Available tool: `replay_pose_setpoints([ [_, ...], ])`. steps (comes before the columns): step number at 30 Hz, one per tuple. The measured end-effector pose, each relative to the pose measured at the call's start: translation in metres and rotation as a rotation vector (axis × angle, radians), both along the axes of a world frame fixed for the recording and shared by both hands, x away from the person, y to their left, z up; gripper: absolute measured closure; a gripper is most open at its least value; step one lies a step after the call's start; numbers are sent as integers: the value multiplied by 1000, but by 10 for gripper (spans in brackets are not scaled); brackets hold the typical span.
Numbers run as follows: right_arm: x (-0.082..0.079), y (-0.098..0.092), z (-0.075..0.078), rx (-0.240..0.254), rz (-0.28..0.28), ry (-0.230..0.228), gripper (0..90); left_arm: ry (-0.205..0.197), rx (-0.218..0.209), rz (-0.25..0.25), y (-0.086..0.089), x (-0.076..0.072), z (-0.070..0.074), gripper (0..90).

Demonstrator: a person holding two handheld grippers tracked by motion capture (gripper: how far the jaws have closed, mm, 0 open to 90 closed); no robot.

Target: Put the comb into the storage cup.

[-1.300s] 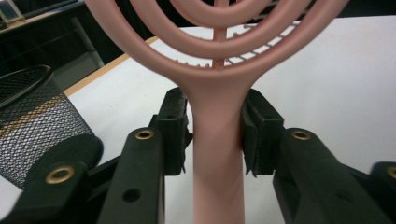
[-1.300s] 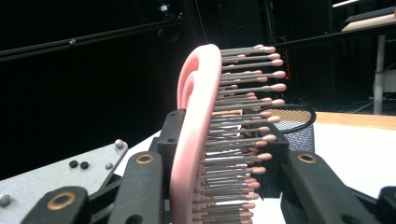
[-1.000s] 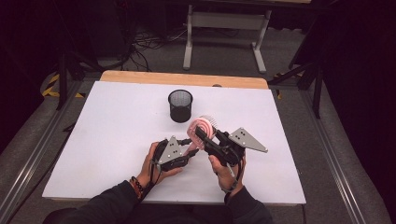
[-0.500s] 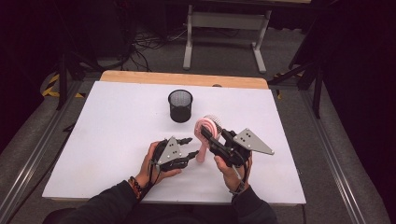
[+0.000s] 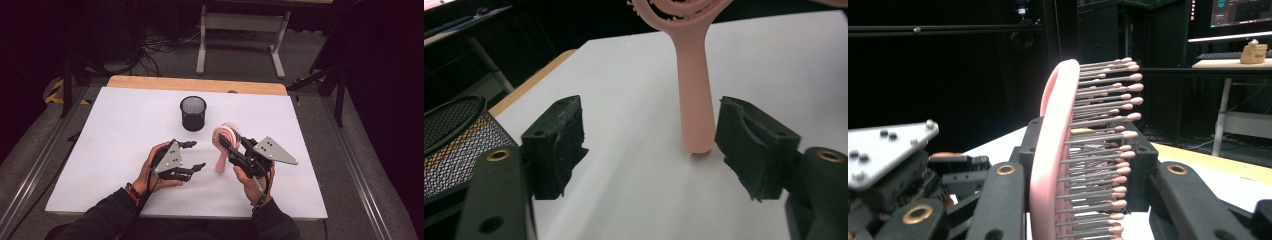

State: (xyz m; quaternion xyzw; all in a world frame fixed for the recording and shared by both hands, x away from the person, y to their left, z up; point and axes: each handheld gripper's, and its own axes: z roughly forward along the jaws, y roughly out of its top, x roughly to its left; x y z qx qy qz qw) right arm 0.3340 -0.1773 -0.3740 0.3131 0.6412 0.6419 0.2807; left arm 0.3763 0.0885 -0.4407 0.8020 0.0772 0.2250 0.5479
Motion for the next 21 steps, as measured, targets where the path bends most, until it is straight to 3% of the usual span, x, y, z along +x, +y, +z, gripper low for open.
replay_pose_setpoints([
  [9,0,1,1,-16,15,-4,628,40,45,-3,16,5,1,138],
  [11,-1,1,1,-22,19,-2,628,54,40,-5,20,6,1,131],
  [21,-1,-1,3,-25,14,-14,628,42,20,20,42,6,0,92],
])
